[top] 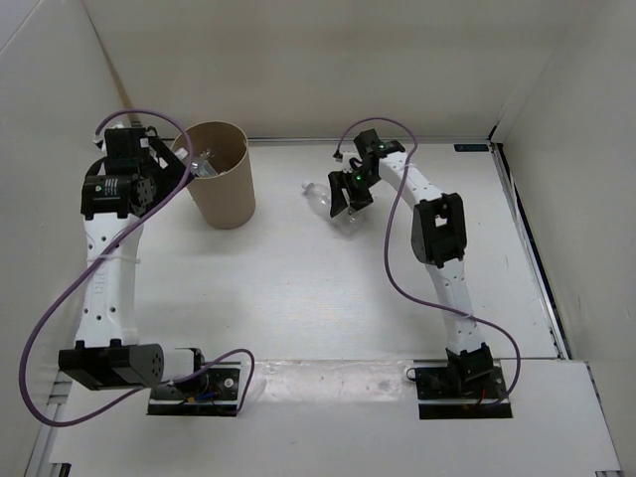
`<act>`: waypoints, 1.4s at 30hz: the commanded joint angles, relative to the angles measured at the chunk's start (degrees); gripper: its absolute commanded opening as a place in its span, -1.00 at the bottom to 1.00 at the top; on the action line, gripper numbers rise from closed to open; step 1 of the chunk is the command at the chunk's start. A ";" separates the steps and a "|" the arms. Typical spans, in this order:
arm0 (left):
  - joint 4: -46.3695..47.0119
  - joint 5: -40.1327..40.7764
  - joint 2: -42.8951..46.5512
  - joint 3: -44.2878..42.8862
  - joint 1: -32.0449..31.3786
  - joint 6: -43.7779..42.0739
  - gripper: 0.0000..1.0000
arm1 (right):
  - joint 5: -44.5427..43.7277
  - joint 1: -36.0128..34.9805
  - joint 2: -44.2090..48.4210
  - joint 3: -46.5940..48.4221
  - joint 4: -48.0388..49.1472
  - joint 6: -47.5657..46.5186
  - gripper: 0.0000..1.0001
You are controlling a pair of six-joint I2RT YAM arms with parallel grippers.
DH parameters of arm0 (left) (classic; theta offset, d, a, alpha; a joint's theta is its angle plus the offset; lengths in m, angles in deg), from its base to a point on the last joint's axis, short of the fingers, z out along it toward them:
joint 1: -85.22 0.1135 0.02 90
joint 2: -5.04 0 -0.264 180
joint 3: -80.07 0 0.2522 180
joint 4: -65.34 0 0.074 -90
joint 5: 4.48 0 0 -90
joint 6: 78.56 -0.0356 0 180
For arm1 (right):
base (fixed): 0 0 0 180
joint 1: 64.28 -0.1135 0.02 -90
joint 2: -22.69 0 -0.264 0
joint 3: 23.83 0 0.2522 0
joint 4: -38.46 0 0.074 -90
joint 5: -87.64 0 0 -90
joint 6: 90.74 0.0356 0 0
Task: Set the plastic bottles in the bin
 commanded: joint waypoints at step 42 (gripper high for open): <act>-0.74 -7.53 23.41 25.86 9.11 -4.90 1.00 | 12.73 -15.99 12.90 18.15 59.64 1.24 -1.00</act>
